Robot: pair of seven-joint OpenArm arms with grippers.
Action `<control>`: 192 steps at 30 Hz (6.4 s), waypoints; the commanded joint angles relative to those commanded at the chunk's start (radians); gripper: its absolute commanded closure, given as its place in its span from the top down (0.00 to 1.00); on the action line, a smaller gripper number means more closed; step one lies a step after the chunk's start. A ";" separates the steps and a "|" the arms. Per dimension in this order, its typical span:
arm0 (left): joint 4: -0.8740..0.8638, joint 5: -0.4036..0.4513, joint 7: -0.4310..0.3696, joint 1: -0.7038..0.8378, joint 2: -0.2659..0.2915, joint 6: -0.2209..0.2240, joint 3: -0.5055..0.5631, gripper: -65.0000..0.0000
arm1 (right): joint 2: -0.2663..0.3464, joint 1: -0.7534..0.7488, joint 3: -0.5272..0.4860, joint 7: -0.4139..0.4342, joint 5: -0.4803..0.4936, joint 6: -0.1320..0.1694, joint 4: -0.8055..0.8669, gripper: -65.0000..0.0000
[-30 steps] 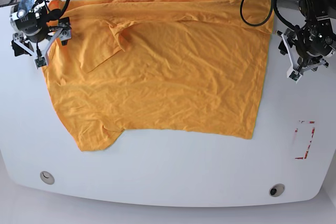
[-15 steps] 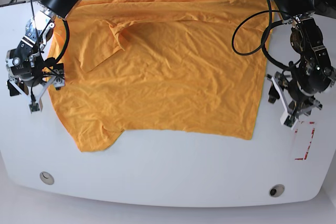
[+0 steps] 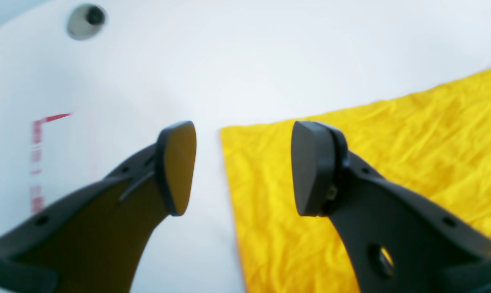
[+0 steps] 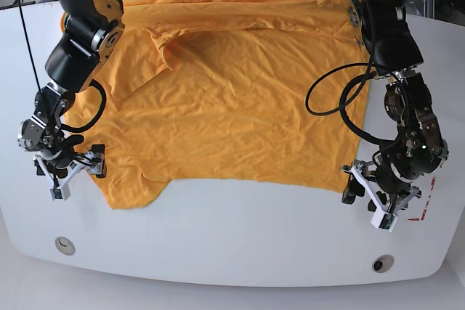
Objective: Layout the t-shirt on the table in an organized manner, then fold the t-shirt properly
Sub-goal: 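Move both grippers toward the shirt hem corners, then lower both grippers onto the hem corners and grasp them, then lift the hem with both grippers and fold it toward the shoulders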
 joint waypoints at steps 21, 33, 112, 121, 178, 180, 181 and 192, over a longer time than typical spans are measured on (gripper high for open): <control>-0.078 0.000 -0.052 0.043 -0.020 -0.002 0.014 0.53 | 0.097 -0.002 0.003 0.288 0.000 0.000 -0.368 1.00; -0.083 0.000 -0.052 0.043 -0.020 -0.003 0.012 0.53 | 0.089 -0.038 0.003 0.288 0.000 0.000 -0.367 1.00; -0.810 -0.009 -0.371 -0.160 -0.048 0.150 0.098 0.00 | 0.008 -0.051 -0.110 0.279 -0.006 0.000 -0.230 0.00; -0.620 -0.008 -0.292 -0.115 -0.054 0.147 0.046 0.00 | -0.002 -0.078 -0.144 0.115 0.002 0.000 -0.006 0.00; 0.347 -0.006 0.484 0.486 -0.132 -0.108 -0.084 0.00 | -0.169 -0.674 -0.141 -0.422 -0.006 0.000 0.997 0.01; 0.348 -0.006 0.484 0.505 -0.132 -0.108 -0.084 0.00 | -0.172 -0.683 -0.141 -0.422 -0.006 0.000 0.996 0.01; 0.348 -0.006 0.484 0.517 -0.132 -0.108 -0.084 0.03 | -0.172 -0.689 -0.141 -0.422 -0.006 0.000 0.994 0.02; 0.351 -0.006 0.484 0.585 -0.190 -0.108 -0.080 0.59 | -0.173 -0.721 -0.141 -0.422 -0.008 0.000 1.016 0.83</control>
